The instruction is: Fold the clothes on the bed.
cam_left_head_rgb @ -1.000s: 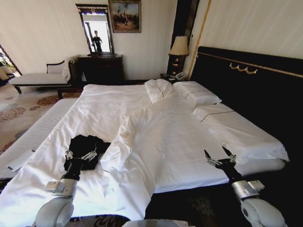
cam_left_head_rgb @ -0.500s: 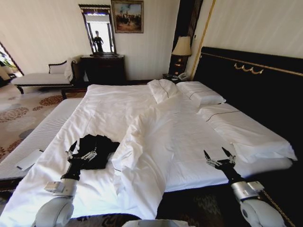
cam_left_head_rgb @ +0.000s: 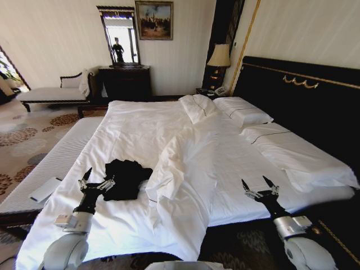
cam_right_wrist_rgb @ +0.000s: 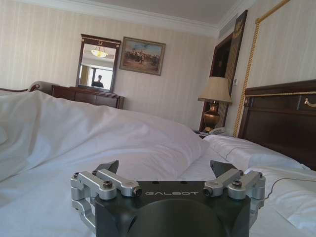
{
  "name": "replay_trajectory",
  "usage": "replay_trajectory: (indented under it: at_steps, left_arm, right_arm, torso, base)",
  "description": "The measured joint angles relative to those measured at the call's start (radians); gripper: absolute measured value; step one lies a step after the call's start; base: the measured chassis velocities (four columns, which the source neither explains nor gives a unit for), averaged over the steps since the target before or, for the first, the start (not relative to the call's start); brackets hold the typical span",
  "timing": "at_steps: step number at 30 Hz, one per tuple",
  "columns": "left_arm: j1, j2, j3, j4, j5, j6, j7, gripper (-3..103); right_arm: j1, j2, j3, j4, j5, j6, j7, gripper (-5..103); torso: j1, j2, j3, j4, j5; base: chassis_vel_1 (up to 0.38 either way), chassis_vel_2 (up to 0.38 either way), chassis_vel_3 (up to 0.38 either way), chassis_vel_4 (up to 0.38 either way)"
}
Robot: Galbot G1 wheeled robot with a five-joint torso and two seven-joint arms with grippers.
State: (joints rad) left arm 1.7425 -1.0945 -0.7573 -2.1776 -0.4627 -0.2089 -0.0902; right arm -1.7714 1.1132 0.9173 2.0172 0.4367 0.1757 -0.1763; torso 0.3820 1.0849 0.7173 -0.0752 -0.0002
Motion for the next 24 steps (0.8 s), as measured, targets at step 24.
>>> replay_trajectory:
  at_steps: [24]
  left_arm:
    - [0.010, -0.004, -0.005, 0.003, -0.007, -0.002, 0.001, 100]
  right_arm:
    - [0.004, 0.011, -0.015, -0.019, -0.012, 0.034, -0.005, 100]
  torso:
    - [0.000, 0.000, 0.000, 0.0000, 0.0002]
  base:
    - [-0.015, 0.033, 0.015, -0.026]
